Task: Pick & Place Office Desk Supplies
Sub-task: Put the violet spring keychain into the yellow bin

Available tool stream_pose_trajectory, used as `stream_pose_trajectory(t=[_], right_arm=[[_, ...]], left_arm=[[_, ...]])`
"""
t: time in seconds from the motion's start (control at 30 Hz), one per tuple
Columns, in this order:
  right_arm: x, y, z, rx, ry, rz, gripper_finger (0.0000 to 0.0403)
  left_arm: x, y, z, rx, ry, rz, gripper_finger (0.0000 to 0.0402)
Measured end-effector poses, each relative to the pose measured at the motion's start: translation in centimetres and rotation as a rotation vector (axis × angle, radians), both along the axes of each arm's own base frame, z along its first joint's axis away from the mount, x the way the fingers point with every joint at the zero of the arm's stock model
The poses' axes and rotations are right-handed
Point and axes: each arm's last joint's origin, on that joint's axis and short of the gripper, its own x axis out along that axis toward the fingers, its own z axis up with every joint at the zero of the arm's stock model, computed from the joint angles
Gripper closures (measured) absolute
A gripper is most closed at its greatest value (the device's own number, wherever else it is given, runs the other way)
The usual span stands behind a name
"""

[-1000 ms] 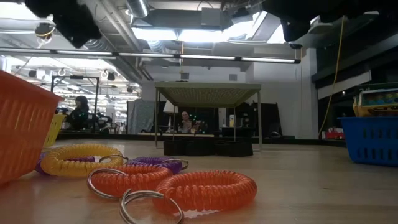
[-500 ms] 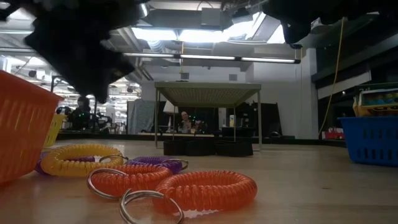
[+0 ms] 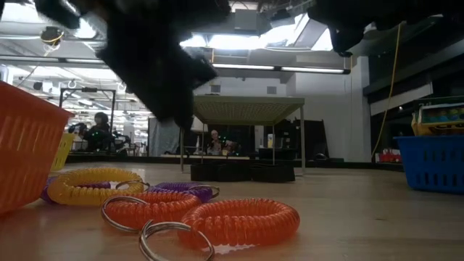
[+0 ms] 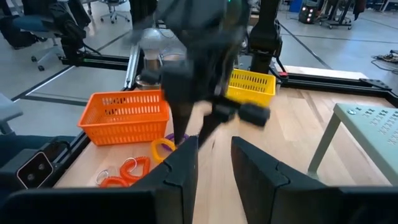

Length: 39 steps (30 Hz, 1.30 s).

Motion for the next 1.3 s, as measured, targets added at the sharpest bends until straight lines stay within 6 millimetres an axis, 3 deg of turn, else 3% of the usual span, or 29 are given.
stream_pose_trajectory(t=[0.1, 0.33, 0.6, 0.77, 0.93, 1.3], right_arm=[[0.0, 0.0, 0.0, 0.0, 0.0, 0.0, 0.0305], [-0.3, 0.0, 0.0, -0.044, 0.017, 0.011, 0.0305], [-3.9, -0.7, 2.5, 0.002, 0.051, 0.043, 0.0305], [-6.5, -1.1, 2.0, 0.024, 0.032, 0.133, 0.0305], [-8.3, -2.2, 2.6, 0.129, -0.031, 0.104, 0.0305], [-8.5, -2.8, 2.6, 0.085, -0.057, 0.033, 0.0305]], left_arm=[[0.9, -0.3, -1.4, 0.03, 0.024, -0.029, 0.0272], [1.6, -1.1, -2.5, 0.02, 0.02, -0.051, 0.0274], [1.7, -1.2, -2.4, 0.019, -0.003, -0.06, 0.0274], [2.0, -1.2, -2.2, 0.013, -0.036, -0.062, 0.0272], [2.0, -1.4, -2.2, -0.016, -0.036, -0.059, 0.0272], [2.2, -2.0, -4.7, 0.011, 0.041, -0.047, 0.0272]])
